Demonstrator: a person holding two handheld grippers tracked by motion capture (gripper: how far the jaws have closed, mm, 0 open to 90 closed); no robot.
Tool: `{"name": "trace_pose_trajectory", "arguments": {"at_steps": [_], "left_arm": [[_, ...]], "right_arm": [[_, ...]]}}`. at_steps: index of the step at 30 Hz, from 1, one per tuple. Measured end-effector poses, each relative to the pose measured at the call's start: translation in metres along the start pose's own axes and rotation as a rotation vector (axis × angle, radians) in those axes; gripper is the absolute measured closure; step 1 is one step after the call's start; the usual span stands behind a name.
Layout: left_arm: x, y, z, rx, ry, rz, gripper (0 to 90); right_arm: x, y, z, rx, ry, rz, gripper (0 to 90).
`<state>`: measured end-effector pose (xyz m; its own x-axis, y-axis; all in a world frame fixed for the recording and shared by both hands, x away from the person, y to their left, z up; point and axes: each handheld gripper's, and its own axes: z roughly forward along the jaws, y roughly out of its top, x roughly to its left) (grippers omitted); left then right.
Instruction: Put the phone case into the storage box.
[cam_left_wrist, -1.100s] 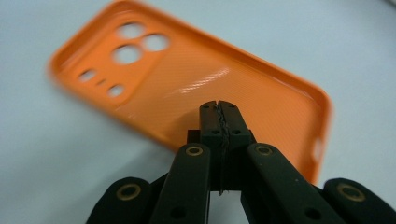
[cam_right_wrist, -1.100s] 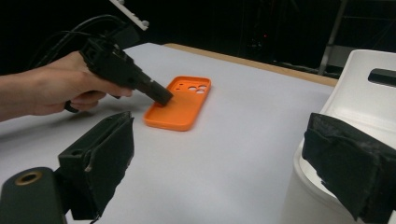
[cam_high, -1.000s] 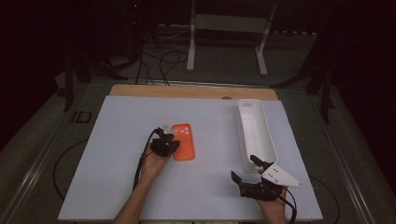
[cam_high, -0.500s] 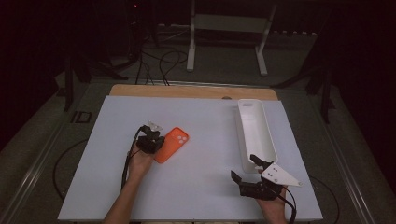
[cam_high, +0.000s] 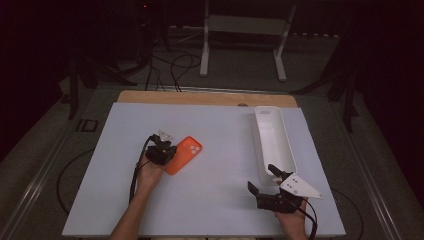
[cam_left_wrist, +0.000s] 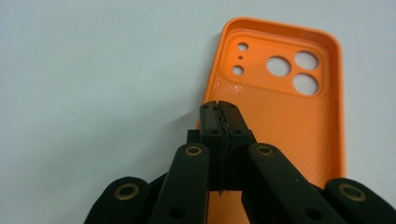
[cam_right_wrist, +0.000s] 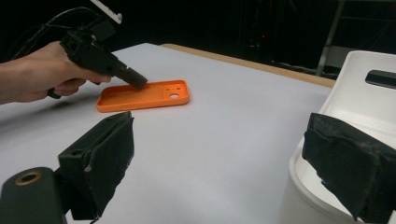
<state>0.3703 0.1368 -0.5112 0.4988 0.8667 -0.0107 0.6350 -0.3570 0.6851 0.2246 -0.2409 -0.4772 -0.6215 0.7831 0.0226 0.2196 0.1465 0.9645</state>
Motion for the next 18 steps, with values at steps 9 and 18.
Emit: {"name": "trace_pose_trajectory", "arguments": {"at_steps": [9,18], "left_arm": [[0.003,0.001,-0.031,-0.139,-0.056,-0.011,72.9],[0.012,-0.016,-0.074,-0.286,-0.139,0.003,51.9]], "right_arm": [[-0.005,0.004,0.0,-0.008,-0.018,-0.003,9.1],[-0.012,0.005,0.003,-0.003,-0.024,-0.023,9.1]]}}
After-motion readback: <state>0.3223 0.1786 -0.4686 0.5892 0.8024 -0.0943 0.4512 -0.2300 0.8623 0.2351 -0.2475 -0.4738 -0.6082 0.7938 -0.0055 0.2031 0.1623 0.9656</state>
